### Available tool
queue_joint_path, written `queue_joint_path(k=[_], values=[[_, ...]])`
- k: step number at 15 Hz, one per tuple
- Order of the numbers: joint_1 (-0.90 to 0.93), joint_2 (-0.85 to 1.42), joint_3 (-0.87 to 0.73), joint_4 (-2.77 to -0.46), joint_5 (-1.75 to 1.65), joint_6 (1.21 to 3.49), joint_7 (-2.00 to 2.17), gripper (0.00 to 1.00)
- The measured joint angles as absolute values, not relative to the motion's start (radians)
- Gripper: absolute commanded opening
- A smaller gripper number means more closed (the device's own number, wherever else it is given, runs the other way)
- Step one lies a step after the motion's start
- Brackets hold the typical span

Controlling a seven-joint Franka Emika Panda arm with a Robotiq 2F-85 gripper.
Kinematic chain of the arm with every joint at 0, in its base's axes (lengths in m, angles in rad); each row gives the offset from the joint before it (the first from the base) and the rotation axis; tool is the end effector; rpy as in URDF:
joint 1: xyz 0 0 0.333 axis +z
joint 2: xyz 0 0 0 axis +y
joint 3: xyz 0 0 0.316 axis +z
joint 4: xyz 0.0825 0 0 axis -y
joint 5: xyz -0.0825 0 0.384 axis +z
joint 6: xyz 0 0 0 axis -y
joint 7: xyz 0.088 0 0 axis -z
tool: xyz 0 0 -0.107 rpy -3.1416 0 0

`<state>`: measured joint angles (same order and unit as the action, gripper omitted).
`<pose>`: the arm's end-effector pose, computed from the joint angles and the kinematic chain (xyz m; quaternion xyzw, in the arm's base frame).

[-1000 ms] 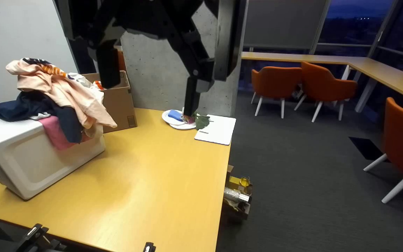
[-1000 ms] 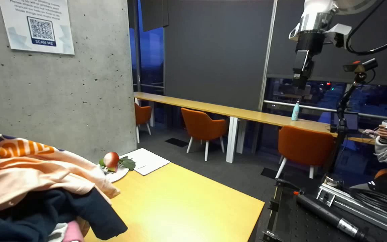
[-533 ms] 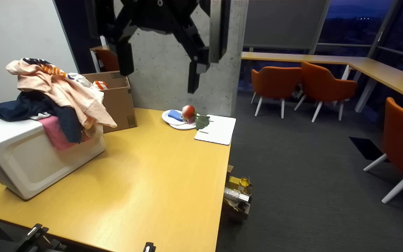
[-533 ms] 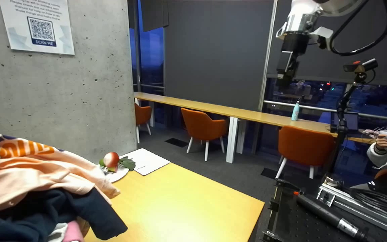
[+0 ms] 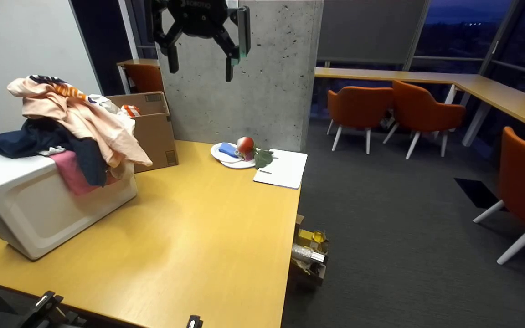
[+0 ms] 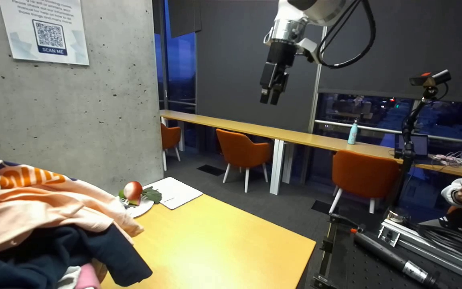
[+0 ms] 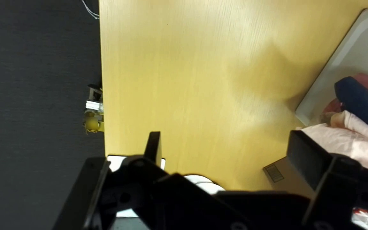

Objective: Put the clothes on top of the basket on the table

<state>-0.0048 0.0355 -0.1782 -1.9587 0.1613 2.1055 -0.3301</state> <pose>0.5691 -0.0967 0.4676 -0.9954 -0.0364 -0.0714 0.0520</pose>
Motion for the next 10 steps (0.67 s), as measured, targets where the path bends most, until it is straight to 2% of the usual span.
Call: queue_joint_path(k=[10], values=[[0.023,0.572,0.076,-1.423,0.134,2.063,-0.395,1.0]])
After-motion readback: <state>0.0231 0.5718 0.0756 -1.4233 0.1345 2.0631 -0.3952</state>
